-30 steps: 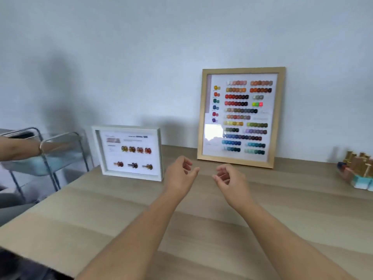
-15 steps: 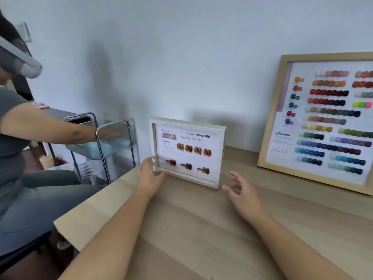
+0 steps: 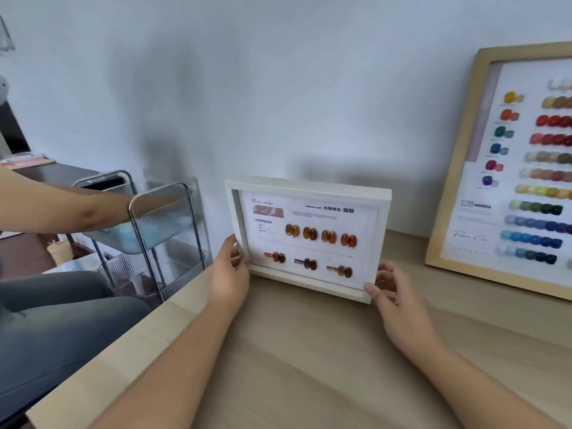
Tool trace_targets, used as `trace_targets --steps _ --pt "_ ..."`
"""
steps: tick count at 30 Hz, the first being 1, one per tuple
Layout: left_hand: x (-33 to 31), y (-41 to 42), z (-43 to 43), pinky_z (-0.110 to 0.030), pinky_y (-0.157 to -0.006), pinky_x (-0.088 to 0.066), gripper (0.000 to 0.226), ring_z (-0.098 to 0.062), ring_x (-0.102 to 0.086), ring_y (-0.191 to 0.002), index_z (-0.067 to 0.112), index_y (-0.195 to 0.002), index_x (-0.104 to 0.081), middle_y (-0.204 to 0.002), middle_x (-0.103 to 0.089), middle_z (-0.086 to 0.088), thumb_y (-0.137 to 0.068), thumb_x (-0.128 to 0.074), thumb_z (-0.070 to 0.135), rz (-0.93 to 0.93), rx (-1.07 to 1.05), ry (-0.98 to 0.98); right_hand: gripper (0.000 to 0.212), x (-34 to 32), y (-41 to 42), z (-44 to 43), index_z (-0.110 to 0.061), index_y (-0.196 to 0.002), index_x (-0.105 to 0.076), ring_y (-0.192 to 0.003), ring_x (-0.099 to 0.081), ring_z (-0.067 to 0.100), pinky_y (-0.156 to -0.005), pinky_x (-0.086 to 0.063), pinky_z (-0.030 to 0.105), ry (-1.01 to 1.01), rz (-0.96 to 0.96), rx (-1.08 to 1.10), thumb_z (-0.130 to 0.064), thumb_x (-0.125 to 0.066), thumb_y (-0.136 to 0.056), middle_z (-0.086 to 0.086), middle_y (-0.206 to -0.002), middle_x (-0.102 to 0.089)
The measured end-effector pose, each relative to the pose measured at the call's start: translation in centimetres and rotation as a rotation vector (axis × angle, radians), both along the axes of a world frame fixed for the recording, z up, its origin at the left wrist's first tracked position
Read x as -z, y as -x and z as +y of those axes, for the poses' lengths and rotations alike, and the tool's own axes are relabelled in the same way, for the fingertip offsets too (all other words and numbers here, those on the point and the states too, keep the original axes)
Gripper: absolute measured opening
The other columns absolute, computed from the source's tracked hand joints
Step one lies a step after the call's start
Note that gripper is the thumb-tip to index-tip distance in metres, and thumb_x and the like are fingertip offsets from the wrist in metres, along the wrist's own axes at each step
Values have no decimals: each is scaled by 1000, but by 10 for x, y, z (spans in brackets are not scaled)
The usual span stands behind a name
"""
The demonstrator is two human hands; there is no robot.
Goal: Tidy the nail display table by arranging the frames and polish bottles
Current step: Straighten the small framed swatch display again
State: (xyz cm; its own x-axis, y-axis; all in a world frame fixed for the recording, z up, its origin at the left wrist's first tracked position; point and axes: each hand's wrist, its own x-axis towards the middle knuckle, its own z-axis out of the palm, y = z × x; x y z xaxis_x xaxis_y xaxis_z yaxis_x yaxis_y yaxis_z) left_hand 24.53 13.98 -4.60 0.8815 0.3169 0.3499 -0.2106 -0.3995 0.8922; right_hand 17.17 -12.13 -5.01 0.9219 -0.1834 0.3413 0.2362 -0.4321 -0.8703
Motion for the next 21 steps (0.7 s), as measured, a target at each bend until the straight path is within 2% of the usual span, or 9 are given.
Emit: trace_targets --steps 2,4,8,11,13,16,21 --pt "-5 -11 -8 -13 -71 -38 46 -10 -55 -86 17 -133 -44 -102 -56 -3 -90 -51 3 -34 -18 6 33 -3 -11 -4 -43 -97 -45 -82 -57 -11 -66 -40 12 6 -28 29 -15 -59 -88 -18 -93 -59" --pt "-11 -28 -17 -14 -70 -38 45 -7 -55 -81 20 -133 -45 -101 -56 -1 -90 -51 6 -57 -20 -19 29 -6 -26 -10 -40 -102 -44 -83 -56 -11 -67 -38 11 -9 -43 64 -16 -57 -90 -21 -93 -58" --pt "-23 -74 -38 -26 -76 -42 46 -17 -58 -91 25 -133 -45 -105 -56 1 -91 -51 9 -32 43 -30 24 -6 -69 -22 -30 -112 -45 -81 -52 -9 -66 -36 12 -67 -64 174 -18 -53 -92 -26 -89 -52" --pt "-24 -103 -52 -26 -79 -41 45 -17 -57 -92 24 -133 -46 -105 -56 1 -91 -52 9 -23 54 -30 27 -5 -97 -23 -21 -120 -46 -80 -50 -3 -65 -35 15 -149 -48 257 -17 -50 -94 -21 -88 -51" --pt "-19 -123 -65 -26 -81 -40 45 -17 -57 -93 22 -133 -47 -105 -57 0 -90 -51 8 -16 93 -43 30 -8 -118 -31 -17 -124 -47 -81 -51 6 -67 -36 21 -155 -44 309 -17 -49 -94 -13 -90 -53" --pt "-9 -147 -80 -26 -81 -39 43 -23 -59 -98 19 -131 -48 -105 -59 -2 -90 -49 5 -2 130 -81 30 -9 -141 -44 -15 -124 -48 -88 -50 13 -75 -35 25 -115 -26 333 -16 -49 -94 -4 -97 -55" --pt "-3 -175 -82 -25 -79 -38 40 -17 -55 -91 21 -128 -49 -115 -63 -8 -90 -49 7 24 111 -98 28 -1 -158 -51 -16 -120 -50 -87 -51 15 -75 -35 24 -12 32 333 -17 -52 -92 -3 -96 -56"
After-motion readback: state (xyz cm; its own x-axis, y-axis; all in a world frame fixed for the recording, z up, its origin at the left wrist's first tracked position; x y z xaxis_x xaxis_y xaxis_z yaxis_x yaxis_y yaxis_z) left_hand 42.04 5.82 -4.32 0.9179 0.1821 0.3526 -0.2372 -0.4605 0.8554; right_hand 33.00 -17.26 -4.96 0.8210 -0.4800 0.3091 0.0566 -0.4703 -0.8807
